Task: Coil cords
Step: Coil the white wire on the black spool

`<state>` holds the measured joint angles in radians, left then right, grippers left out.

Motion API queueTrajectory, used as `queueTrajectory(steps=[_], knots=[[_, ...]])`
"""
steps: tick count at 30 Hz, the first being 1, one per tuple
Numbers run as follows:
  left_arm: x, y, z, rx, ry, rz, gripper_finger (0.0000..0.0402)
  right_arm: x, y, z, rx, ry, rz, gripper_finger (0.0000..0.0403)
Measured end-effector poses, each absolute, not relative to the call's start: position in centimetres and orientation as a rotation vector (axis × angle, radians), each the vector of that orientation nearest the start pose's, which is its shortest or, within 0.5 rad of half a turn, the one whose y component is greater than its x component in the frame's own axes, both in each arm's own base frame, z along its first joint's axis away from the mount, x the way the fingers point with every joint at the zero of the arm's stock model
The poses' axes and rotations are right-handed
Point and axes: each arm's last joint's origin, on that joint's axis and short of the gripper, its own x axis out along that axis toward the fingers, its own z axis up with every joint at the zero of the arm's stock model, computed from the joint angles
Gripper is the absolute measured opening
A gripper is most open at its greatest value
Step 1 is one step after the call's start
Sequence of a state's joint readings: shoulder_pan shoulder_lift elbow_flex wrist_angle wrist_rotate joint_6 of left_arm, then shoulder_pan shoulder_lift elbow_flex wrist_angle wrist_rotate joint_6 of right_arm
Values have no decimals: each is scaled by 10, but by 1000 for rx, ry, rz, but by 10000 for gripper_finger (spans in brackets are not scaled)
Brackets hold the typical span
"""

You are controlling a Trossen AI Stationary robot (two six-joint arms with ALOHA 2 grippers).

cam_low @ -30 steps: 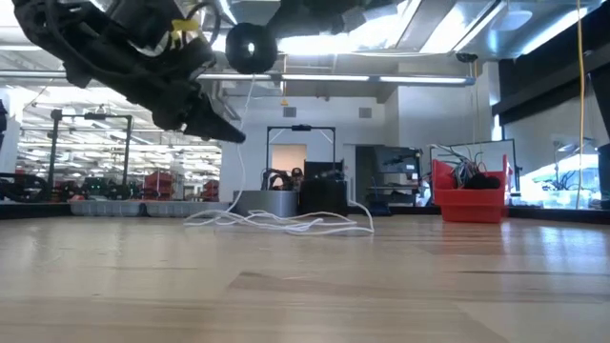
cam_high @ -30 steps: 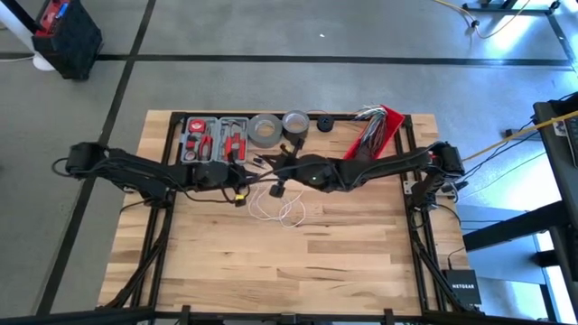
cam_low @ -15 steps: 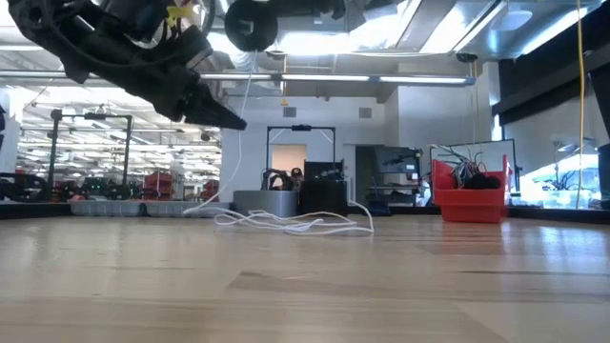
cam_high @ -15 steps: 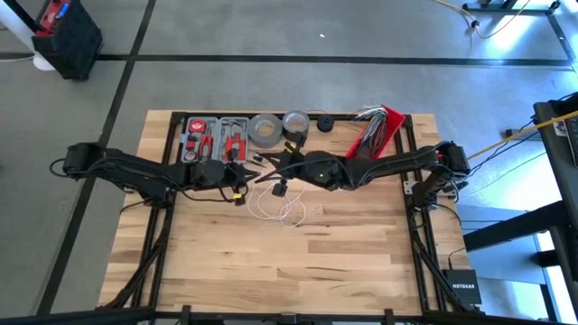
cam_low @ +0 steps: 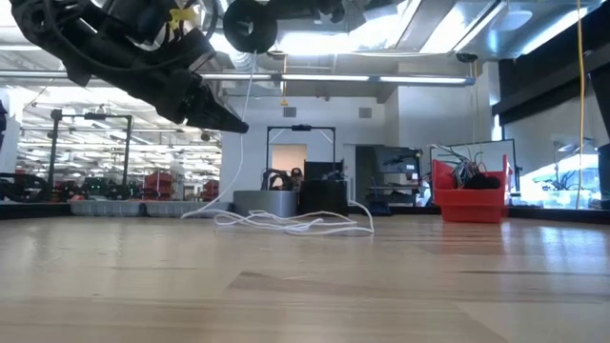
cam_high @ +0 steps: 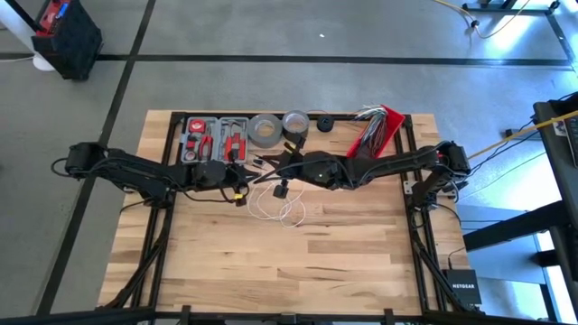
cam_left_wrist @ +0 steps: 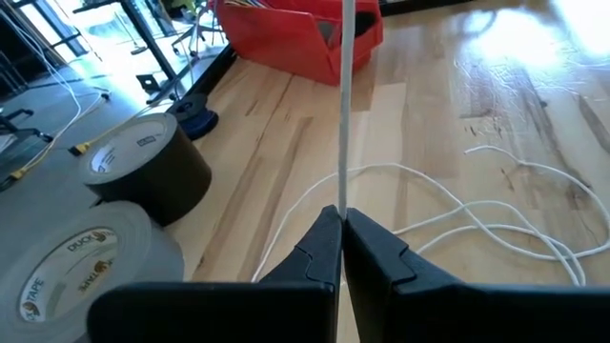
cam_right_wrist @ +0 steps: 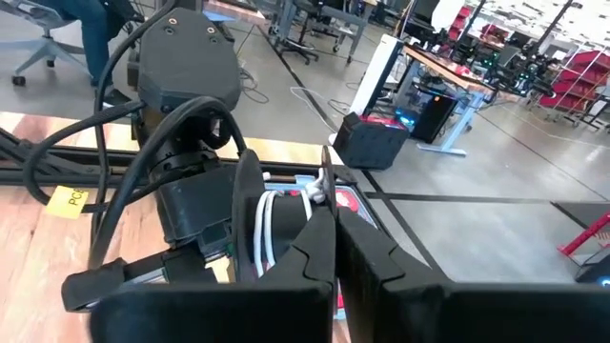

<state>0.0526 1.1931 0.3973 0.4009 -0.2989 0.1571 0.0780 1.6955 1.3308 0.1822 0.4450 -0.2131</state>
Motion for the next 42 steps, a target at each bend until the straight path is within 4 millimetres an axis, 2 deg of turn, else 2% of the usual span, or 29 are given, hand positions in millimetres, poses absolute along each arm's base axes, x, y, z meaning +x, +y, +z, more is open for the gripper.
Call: queueTrajectory(steps=[12,20,24,29,37,42], knots=[[224,21,179,202,423,317,9,396,19,316,-259,221,-345,5],[224,21,178,188,436,322,108,396,19,317,-258,214,-345,5],[223,21,177,194,448,319,132,396,19,318,-254,199,-347,5],[224,19,176,174,448,254,133,397,19,320,-252,178,-349,5],[224,20,177,188,440,201,112,397,19,320,-250,172,-350,5],[227,23,175,152,422,96,99,397,19,320,-249,167,-351,5]])
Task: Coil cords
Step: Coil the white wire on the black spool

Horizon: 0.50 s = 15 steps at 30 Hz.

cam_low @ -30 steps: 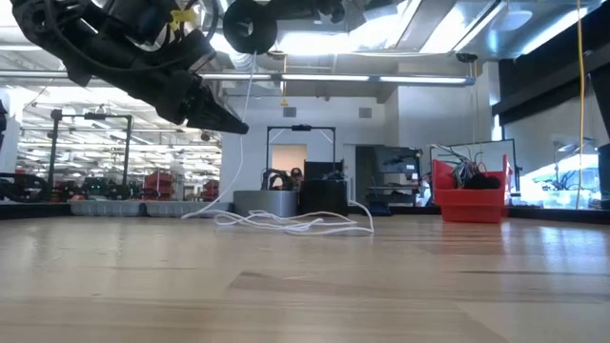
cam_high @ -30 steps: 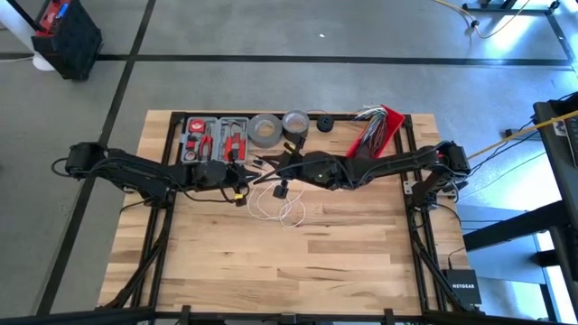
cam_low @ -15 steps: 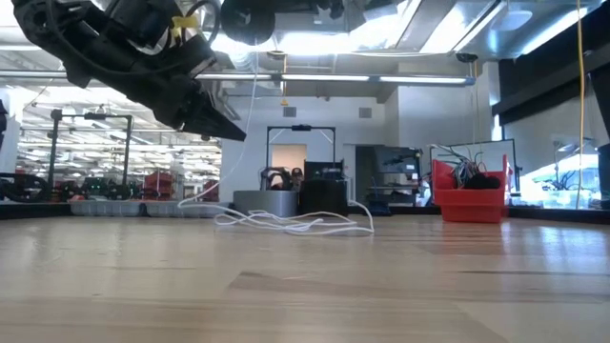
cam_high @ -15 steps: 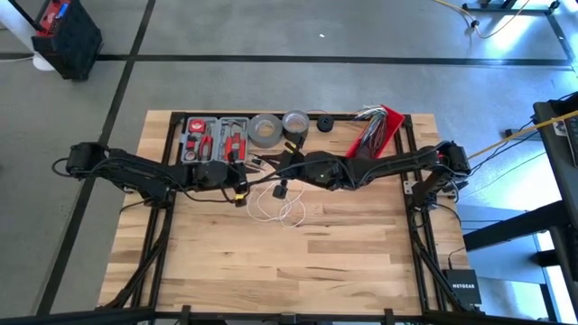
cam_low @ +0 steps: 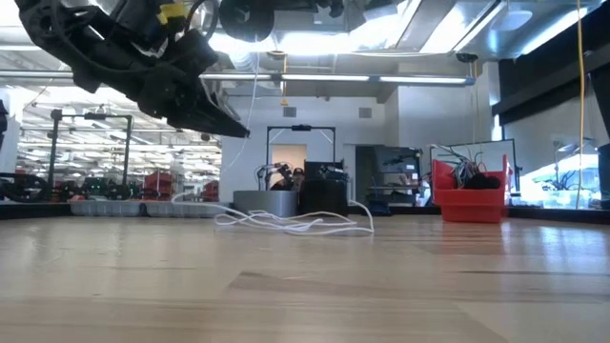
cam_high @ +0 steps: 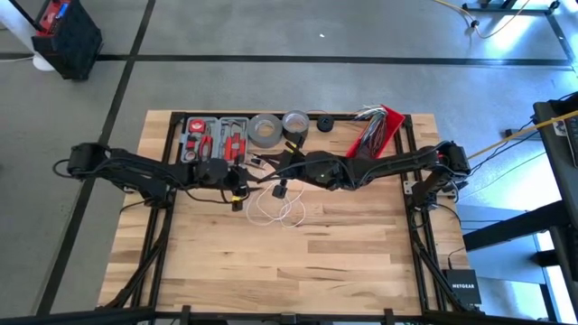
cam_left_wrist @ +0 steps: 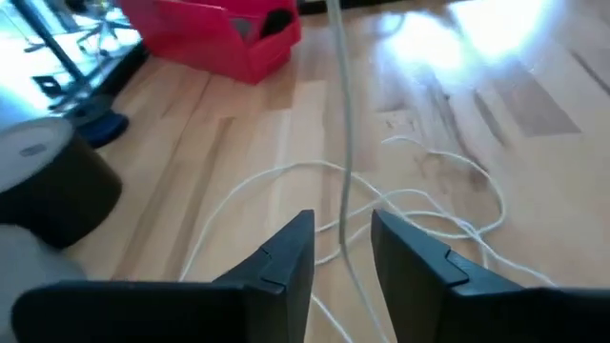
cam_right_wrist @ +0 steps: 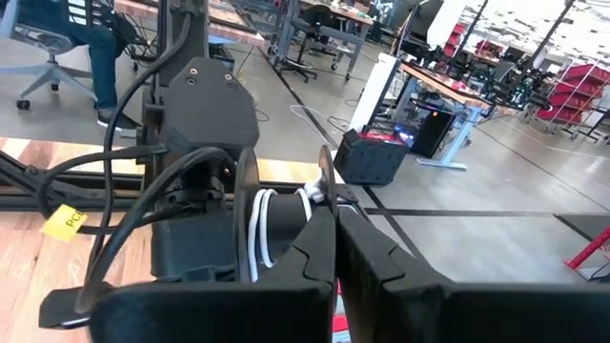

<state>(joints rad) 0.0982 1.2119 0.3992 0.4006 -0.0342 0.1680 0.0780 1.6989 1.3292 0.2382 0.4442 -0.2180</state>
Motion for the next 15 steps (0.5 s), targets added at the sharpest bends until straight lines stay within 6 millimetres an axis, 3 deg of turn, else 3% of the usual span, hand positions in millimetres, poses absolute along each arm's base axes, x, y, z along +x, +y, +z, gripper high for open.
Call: queueTrajectory(steps=[7,13,15], knots=[[227,30,171,135,444,119,77,397,19,320,-250,170,-350,5],[227,30,171,118,444,122,10,397,19,319,-252,178,-349,5],[227,30,171,99,442,137,7,397,19,319,-251,177,-349,5]])
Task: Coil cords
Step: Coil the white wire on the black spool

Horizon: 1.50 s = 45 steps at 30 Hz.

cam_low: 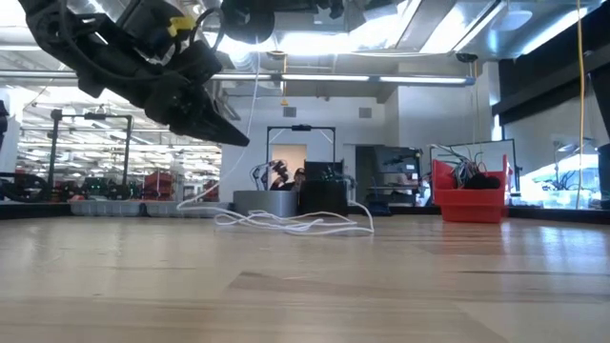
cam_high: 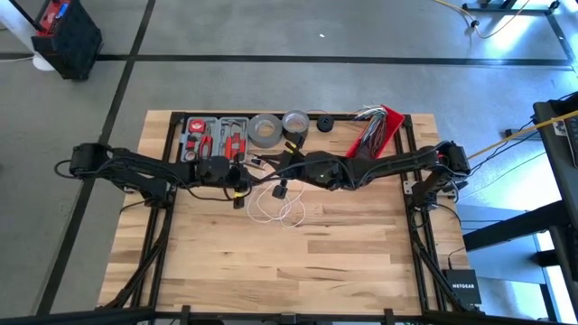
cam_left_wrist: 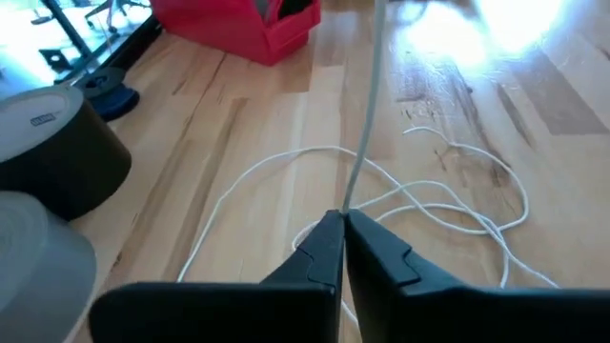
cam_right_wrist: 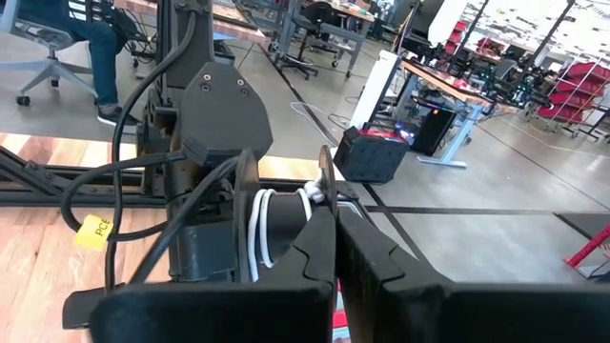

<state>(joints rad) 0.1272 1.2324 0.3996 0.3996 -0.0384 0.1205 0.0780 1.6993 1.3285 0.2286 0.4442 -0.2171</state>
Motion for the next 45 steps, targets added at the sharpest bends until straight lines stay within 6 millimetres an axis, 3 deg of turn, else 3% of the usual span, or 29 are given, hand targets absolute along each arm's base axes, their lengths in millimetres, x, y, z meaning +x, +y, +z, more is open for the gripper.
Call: queueTrajectory(steps=[12,31,37,45], knots=[[217,33,170,103,535,298,2,397,18,317,-255,183,-349,5],[155,24,221,105,418,370,2,396,19,311,-285,258,-319,5],[141,23,234,55,318,382,3,395,19,302,-315,340,-304,5],[130,22,244,14,228,388,2,408,9,277,-389,412,-318,5]])
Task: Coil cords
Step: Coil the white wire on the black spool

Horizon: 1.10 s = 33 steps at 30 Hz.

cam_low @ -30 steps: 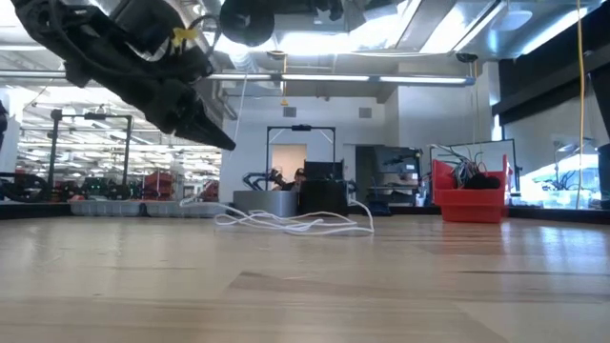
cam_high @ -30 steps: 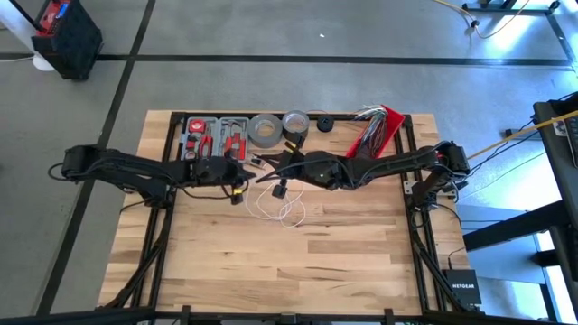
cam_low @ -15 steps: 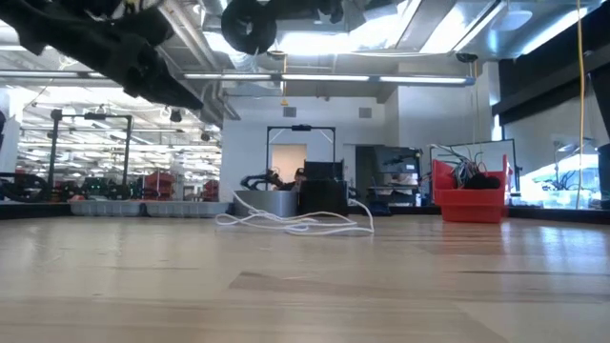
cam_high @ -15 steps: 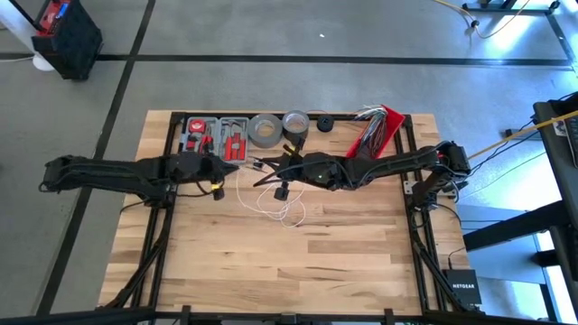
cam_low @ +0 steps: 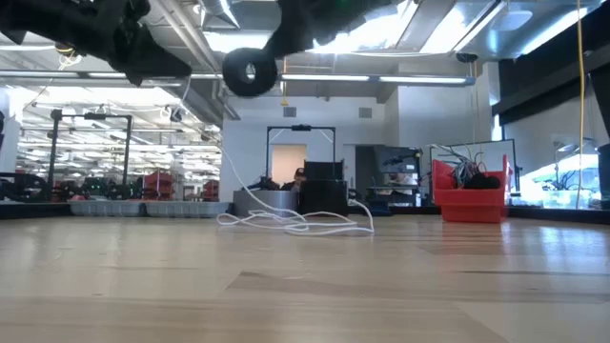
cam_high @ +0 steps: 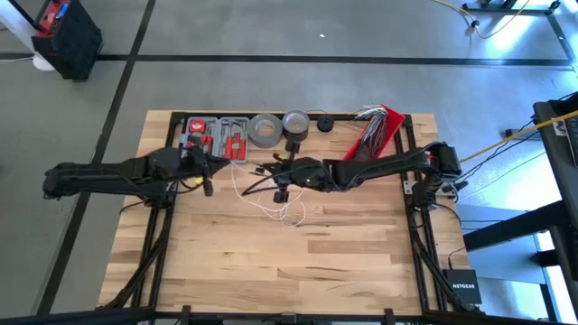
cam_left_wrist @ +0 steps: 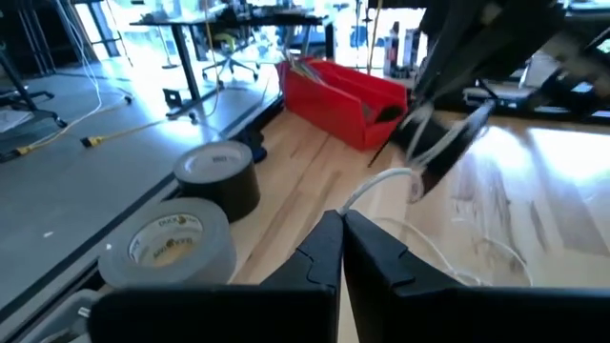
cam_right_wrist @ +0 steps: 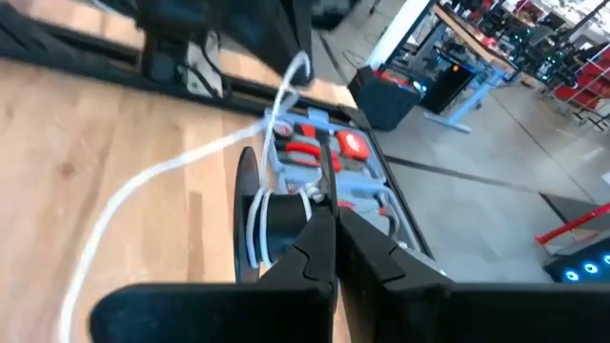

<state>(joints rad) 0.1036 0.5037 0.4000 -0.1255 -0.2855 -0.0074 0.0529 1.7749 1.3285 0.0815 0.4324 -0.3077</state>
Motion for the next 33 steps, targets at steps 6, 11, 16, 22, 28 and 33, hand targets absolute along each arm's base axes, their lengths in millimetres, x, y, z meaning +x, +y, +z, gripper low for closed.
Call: queueTrajectory(steps=[6,11,16,22,28,33], knots=[[124,21,248,-1,180,389,3,412,8,269,-411,430,-317,5],[124,19,255,-77,102,314,2,417,3,257,-434,471,-390,5],[131,16,255,-119,91,223,4,422,-10,254,-387,431,-457,5],[146,11,253,-116,96,177,5,426,-15,248,-352,416,-466,5],[163,8,248,-96,102,155,5,430,-14,246,-333,382,-432,5],[181,11,242,-63,101,223,5,430,-13,247,-326,367,-407,5]])
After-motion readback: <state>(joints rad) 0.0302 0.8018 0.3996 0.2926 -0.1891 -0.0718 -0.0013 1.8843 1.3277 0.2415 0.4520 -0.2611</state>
